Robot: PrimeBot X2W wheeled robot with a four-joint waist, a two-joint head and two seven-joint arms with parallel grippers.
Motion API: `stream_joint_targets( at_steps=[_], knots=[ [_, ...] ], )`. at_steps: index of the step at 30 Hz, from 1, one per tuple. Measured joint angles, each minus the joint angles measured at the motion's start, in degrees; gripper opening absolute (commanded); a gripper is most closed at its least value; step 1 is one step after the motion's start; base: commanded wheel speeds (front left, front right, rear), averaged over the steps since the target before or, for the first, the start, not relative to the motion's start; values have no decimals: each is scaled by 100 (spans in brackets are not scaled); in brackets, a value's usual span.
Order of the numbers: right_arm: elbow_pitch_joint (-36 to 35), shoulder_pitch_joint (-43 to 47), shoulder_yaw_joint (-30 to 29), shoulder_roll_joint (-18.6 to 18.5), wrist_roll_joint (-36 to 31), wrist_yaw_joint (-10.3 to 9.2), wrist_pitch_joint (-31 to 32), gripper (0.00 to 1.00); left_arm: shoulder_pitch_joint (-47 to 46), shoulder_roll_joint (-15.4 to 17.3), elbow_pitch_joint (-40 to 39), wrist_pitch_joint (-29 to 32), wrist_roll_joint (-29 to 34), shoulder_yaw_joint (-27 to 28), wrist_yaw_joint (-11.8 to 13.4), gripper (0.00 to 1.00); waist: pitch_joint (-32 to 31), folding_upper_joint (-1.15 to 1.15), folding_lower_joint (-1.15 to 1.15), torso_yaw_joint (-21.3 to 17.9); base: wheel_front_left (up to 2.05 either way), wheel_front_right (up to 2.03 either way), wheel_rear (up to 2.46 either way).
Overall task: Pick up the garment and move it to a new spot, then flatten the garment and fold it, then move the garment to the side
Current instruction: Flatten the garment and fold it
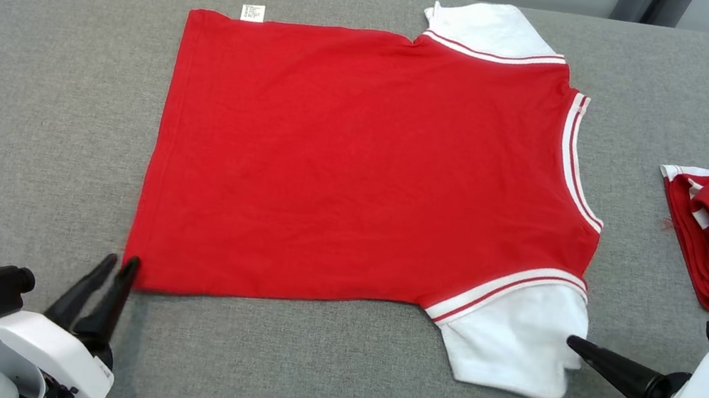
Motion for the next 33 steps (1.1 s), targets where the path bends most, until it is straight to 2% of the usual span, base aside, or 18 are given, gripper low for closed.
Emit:
stream_joint_targets(
  at_steps=[7,12,16,17,24,33],
  knots=[
    [-25,242,-243,-112,-78,0,-75,100,-1,-130,153,0,312,303,0,100,23,0,0,-19,0,0,0],
    [-216,367,-670,-255,-394,0,-704,100,1,-187,102,-1,768,772,0,100,-18,0,0,-33,0,0,0],
    [-322,360,-869,-169,-939,0,-1489,100,12,-356,-78,-1,1057,1126,0,100,-64,0,0,-43,0,0,0],
    [-331,336,-951,-77,-1251,0,-1971,100,81,-438,-199,-1,1211,1285,0,100,-90,0,0,-40,0,0,0],
    [-353,216,-1016,300,-2406,0,-3566,100,302,-790,-450,-1,1699,1994,0,100,-184,0,0,-12,0,0,0],
    [-164,164,-732,377,-3461,0,-4820,100,622,-1043,-570,-1,2079,2265,0,100,-409,0,0,20,0,0,0]
  ],
)
